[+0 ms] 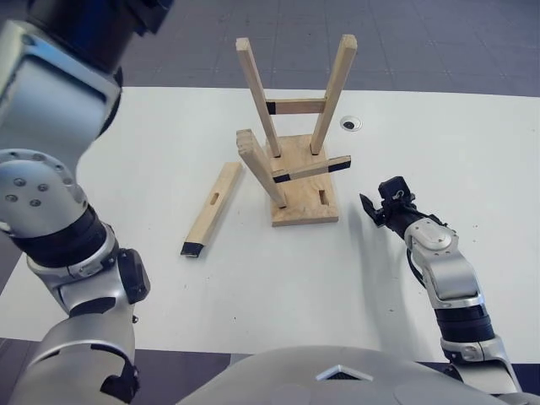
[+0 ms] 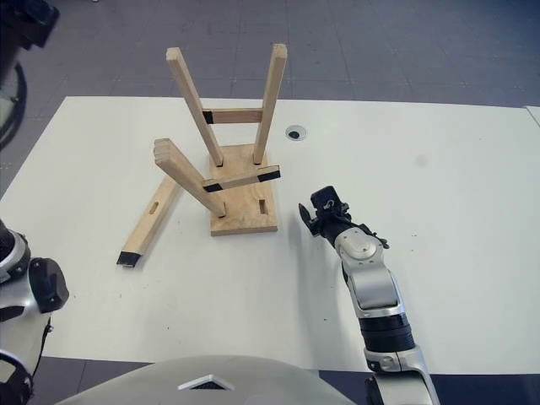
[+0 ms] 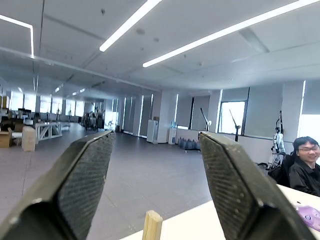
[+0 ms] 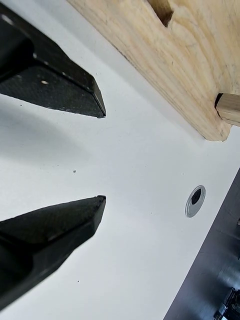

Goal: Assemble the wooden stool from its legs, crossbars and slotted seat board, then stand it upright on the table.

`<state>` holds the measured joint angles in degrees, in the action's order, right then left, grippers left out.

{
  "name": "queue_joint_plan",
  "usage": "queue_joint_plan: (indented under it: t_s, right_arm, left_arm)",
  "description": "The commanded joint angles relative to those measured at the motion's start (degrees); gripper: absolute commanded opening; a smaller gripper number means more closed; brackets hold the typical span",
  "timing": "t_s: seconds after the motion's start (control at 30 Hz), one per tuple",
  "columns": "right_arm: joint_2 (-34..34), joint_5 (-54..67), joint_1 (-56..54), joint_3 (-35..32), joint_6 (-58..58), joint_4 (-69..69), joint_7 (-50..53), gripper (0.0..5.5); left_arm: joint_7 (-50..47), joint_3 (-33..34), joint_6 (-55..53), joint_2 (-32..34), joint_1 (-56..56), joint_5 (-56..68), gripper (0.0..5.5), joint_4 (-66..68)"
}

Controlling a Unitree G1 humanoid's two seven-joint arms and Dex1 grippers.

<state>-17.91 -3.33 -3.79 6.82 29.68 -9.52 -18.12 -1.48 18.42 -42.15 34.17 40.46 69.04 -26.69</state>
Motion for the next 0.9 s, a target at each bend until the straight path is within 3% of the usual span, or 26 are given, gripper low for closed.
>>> queue_joint_plan:
  t_s: [0.03,0.17,0.27,0.37,0.57,0.7,0.9]
  right_arm:
    - [-0.4,0.7,-1.2,-1.2,0.9,-1.3,-0.3,2.87]
    - [0.5,1.8,0.1,-2.6,1.1,-3.2,0.5,2.85]
    - [2.2,2.8,-0.7,-3.7,0.2,-3.8,1.5,2.85]
    - [3.5,3.2,-1.4,-4.6,-0.4,-4.1,2.9,2.85]
    - [3.3,3.4,-1.2,-4.6,-0.2,-4.2,3.2,2.85]
    - [3.0,3.2,-2.3,-4.2,-0.3,-3.4,2.8,2.85]
    - [3.0,3.4,-2.9,-4.8,0.0,-2.9,3.0,2.85]
  left_arm:
    - [7.1,4.7,0.8,4.3,-24.4,-10.1,3.10,-3.4]
    - [13.3,3.1,9.0,-0.3,-48.6,-22.3,3.41,-5.8]
    - [17.6,-1.6,17.5,-2.7,-56.6,-32.0,3.89,-1.7]
    - [19.7,-6.4,23.5,-4.6,-61.9,-40.8,3.95,3.0]
    - [23.2,-12.2,26.6,-4.2,-64.6,-51.0,3.95,12.9]
    - [24.3,-12.2,26.4,-5.2,-63.3,-52.3,3.95,15.9]
    - [24.6,-12.1,23.6,-8.3,-62.9,-49.9,3.06,13.8]
